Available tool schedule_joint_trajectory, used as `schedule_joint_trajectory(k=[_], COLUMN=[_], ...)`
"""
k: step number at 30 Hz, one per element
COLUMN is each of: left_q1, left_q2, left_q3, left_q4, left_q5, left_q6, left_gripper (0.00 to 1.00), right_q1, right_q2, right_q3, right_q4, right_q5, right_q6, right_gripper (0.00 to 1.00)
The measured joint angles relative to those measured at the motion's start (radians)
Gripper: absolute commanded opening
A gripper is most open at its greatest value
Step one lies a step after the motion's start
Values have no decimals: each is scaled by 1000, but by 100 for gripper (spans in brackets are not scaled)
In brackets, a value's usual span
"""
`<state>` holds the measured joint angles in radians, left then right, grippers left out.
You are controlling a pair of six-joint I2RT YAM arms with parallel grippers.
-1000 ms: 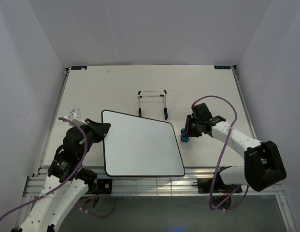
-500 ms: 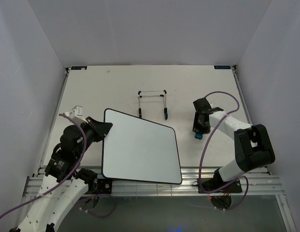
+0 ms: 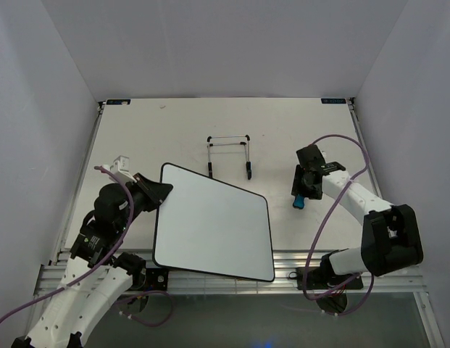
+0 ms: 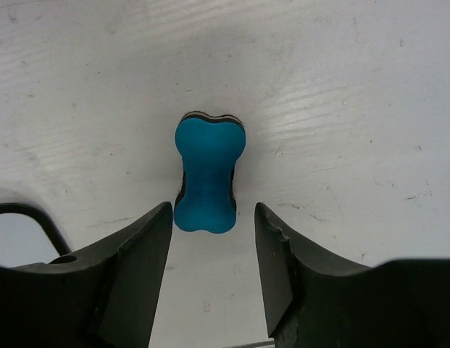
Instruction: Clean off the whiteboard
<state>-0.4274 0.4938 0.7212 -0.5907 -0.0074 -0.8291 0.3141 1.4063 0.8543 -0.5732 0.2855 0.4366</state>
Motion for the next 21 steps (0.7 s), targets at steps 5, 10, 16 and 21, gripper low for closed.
schedule_joint_trajectory(k=[5, 10, 16, 21], left_q1=[0, 0, 0, -1], left_q2=[-18, -37, 65, 164], left_q3=[-14, -36, 21, 161], left_q4=[28, 46, 41, 1], left_q5=[10, 10, 24, 34], left_q6=[-6, -15, -23, -4], left_gripper=[0, 0, 0, 0], right_q1=[0, 0, 0, 0], right_q2=[-115, -231, -320, -360], right_q3=[0, -2, -2, -2], right_q4=[-12, -13, -18, -31], right_q5=[-32, -77, -108, -113], right_q6=[-17, -36, -61, -80], right_gripper=[56, 56, 56, 61])
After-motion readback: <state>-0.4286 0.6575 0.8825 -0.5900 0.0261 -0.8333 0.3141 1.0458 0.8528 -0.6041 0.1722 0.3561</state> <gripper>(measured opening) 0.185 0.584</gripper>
